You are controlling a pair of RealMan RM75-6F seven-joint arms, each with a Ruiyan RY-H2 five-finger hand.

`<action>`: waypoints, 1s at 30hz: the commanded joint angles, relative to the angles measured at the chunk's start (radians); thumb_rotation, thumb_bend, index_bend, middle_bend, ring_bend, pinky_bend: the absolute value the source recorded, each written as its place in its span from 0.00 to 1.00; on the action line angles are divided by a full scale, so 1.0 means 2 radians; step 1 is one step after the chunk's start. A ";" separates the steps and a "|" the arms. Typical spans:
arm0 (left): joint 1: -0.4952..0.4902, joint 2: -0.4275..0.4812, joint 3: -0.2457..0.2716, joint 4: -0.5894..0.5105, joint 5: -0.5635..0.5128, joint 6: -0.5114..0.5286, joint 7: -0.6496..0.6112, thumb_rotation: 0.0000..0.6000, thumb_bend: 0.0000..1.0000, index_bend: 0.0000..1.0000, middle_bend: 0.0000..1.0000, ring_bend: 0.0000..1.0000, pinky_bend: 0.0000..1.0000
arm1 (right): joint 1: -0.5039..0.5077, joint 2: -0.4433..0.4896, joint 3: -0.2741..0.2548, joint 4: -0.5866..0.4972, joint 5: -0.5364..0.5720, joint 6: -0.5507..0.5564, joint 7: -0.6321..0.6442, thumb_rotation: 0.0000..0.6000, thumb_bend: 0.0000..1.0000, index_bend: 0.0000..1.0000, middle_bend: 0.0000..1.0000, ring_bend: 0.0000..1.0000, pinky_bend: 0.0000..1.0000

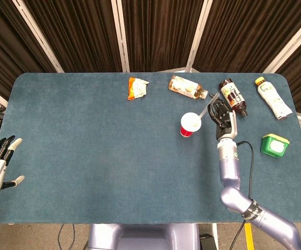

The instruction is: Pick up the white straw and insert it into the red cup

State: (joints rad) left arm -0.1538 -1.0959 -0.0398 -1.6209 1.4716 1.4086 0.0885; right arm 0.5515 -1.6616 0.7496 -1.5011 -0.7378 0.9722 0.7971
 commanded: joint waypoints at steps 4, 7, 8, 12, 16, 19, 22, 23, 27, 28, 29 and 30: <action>0.000 0.000 0.000 0.000 0.000 0.000 0.000 1.00 0.06 0.03 0.00 0.00 0.00 | 0.002 -0.004 0.000 0.012 0.003 -0.008 0.003 1.00 0.38 0.64 0.26 0.00 0.00; 0.000 0.000 0.000 0.000 0.000 0.000 0.001 1.00 0.06 0.03 0.00 0.00 0.00 | 0.004 -0.004 0.000 0.018 0.002 -0.012 0.004 1.00 0.38 0.64 0.26 0.00 0.00; 0.000 0.000 0.000 0.000 0.000 0.000 0.001 1.00 0.06 0.03 0.00 0.00 0.00 | 0.004 -0.004 0.000 0.019 0.001 -0.013 0.004 1.00 0.38 0.64 0.26 0.00 0.00; 0.000 0.000 0.000 -0.001 -0.001 0.000 0.002 1.00 0.06 0.03 0.00 0.00 0.00 | 0.006 -0.007 -0.001 0.024 -0.003 -0.016 0.006 1.00 0.38 0.64 0.26 0.00 0.00; 0.000 0.000 0.000 -0.001 -0.001 -0.001 0.002 1.00 0.06 0.04 0.00 0.00 0.00 | 0.008 -0.010 -0.002 0.031 -0.005 -0.018 0.008 1.00 0.38 0.64 0.26 0.00 0.00; 0.000 0.000 0.000 -0.001 -0.001 -0.001 0.002 1.00 0.06 0.03 0.00 0.00 0.00 | 0.011 -0.013 -0.002 0.039 -0.004 -0.021 0.007 1.00 0.38 0.64 0.26 0.00 0.00; 0.000 0.000 0.000 -0.001 -0.002 -0.001 0.002 1.00 0.06 0.03 0.00 0.00 0.00 | 0.014 -0.017 -0.004 0.044 -0.004 -0.024 0.006 1.00 0.38 0.64 0.26 0.00 0.00; 0.000 0.000 0.000 -0.001 -0.002 -0.001 0.002 1.00 0.06 0.03 0.00 0.00 0.00 | 0.015 -0.018 -0.005 0.047 -0.004 -0.024 0.006 1.00 0.38 0.64 0.26 0.00 0.00; -0.001 0.001 0.000 -0.001 -0.002 -0.001 0.001 1.00 0.06 0.03 0.00 0.00 0.00 | 0.017 -0.023 -0.006 0.057 -0.006 -0.027 0.008 1.00 0.37 0.64 0.26 0.00 0.00; -0.001 0.001 0.000 -0.001 -0.002 -0.001 0.001 1.00 0.06 0.03 0.00 0.00 0.00 | 0.017 -0.023 -0.006 0.057 -0.006 -0.028 0.009 1.00 0.37 0.64 0.26 0.00 0.00; -0.001 0.001 0.000 -0.001 -0.001 -0.002 0.001 1.00 0.06 0.03 0.00 0.00 0.00 | 0.017 -0.024 -0.007 0.058 -0.007 -0.029 0.010 1.00 0.37 0.64 0.26 0.00 0.00; -0.001 0.001 0.000 -0.001 -0.001 -0.002 0.001 1.00 0.06 0.03 0.00 0.00 0.00 | 0.016 -0.024 -0.008 0.059 -0.008 -0.030 0.010 1.00 0.36 0.64 0.26 0.00 0.00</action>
State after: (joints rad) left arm -0.1556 -1.0946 -0.0405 -1.6231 1.4687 1.4055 0.0900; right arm 0.5843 -1.7091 0.7352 -1.3843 -0.7527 0.9134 0.8167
